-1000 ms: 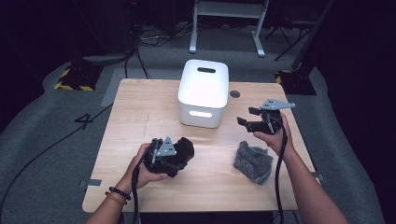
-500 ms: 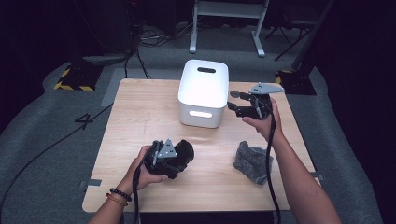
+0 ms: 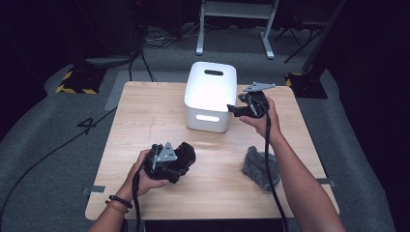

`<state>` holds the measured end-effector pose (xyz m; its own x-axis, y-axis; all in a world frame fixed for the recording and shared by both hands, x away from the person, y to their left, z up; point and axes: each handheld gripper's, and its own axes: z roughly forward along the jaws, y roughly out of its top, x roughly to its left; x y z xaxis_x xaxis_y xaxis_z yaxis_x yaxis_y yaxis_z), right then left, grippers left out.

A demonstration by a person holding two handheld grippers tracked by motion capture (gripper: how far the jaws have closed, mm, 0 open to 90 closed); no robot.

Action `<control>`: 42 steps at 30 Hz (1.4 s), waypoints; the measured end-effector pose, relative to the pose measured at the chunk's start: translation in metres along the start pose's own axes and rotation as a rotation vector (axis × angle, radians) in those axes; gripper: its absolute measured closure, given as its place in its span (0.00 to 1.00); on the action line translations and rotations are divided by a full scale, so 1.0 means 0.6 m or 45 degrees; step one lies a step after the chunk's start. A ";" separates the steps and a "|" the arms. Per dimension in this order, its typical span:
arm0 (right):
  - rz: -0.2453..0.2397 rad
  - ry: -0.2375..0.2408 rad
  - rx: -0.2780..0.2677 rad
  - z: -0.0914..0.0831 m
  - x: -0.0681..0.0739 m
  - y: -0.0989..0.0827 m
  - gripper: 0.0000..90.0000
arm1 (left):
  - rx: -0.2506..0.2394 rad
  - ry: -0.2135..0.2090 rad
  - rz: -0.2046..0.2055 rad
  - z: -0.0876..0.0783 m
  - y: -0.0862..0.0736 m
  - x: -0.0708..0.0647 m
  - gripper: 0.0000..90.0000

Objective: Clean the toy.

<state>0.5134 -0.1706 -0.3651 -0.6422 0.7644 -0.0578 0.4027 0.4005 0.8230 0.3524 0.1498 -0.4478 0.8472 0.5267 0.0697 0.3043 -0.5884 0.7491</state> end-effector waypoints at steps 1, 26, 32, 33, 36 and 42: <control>0.012 -0.005 0.008 0.004 -0.002 -0.001 0.36 | -0.004 0.001 -0.005 -0.001 0.000 0.002 0.29; 0.031 0.115 0.093 -0.008 -0.017 -0.017 0.54 | -0.019 0.020 -0.023 -0.010 -0.004 0.009 0.29; 0.027 0.122 0.072 -0.032 -0.006 -0.036 0.54 | -0.020 0.038 -0.031 -0.013 -0.004 0.013 0.29; 0.019 0.123 0.070 -0.036 -0.005 -0.039 0.54 | -0.023 0.041 -0.036 -0.013 -0.005 0.013 0.29; 0.002 0.130 0.069 -0.050 0.002 -0.048 0.54 | -0.025 0.049 -0.045 -0.015 -0.006 0.017 0.29; -0.015 0.127 0.067 -0.075 0.017 -0.065 0.55 | -0.031 0.068 -0.060 -0.020 -0.009 0.024 0.29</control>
<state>0.4620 -0.2009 -0.3723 -0.7078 0.7064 -0.0081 0.4271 0.4370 0.7916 0.3578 0.1678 -0.4429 0.8076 0.5858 0.0682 0.3323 -0.5475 0.7680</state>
